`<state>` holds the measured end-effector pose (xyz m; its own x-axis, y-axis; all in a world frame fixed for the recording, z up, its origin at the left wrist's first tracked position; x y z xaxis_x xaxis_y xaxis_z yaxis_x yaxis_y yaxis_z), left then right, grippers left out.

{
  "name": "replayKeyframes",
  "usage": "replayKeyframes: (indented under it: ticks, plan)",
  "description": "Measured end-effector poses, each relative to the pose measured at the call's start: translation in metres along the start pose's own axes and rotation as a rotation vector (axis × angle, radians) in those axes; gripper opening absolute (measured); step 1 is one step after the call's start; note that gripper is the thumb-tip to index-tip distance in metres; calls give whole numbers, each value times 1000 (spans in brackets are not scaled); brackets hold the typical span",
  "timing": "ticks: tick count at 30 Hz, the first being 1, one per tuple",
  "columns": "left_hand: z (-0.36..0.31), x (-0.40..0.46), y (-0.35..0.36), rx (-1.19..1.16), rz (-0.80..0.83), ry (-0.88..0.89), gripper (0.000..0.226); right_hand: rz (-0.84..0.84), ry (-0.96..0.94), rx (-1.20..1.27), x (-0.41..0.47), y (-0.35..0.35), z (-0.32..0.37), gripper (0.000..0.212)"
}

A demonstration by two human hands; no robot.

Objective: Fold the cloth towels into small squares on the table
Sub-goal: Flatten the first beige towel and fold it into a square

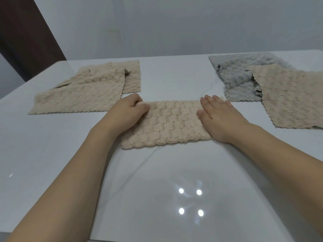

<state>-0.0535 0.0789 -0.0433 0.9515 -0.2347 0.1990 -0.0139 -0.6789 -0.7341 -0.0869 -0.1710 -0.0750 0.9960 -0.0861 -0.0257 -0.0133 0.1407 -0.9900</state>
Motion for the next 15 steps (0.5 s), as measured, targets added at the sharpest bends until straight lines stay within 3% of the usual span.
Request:
replayKeyframes:
  ticks: [4,7,11,15]
  plan:
    - [3,2,-2,-138,-30,-42,21,-8,-26,-8,0,-1,3,59]
    - [7,3,-1,-75,-11,-72,11,-1,-31,-6,0,-1,3,59]
    - [19,4,0,-16,15,-182,20,-22,-40,-3,0,-2,3,58]
    - [23,2,-6,42,0,-194,15,-19,-85,6,4,-1,5,59]
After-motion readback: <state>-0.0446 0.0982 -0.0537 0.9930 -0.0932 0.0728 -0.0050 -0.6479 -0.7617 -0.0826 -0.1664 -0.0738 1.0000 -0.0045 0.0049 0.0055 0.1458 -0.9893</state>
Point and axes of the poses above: each hand's wrist, its own x-axis towards the middle knuckle, its own y-axis out of the palm, z = x × y, the point moved 9 cm from there along x, towards the middle knuckle, and after that the axes turned 9 degrees about y, right-handed, at the moved point
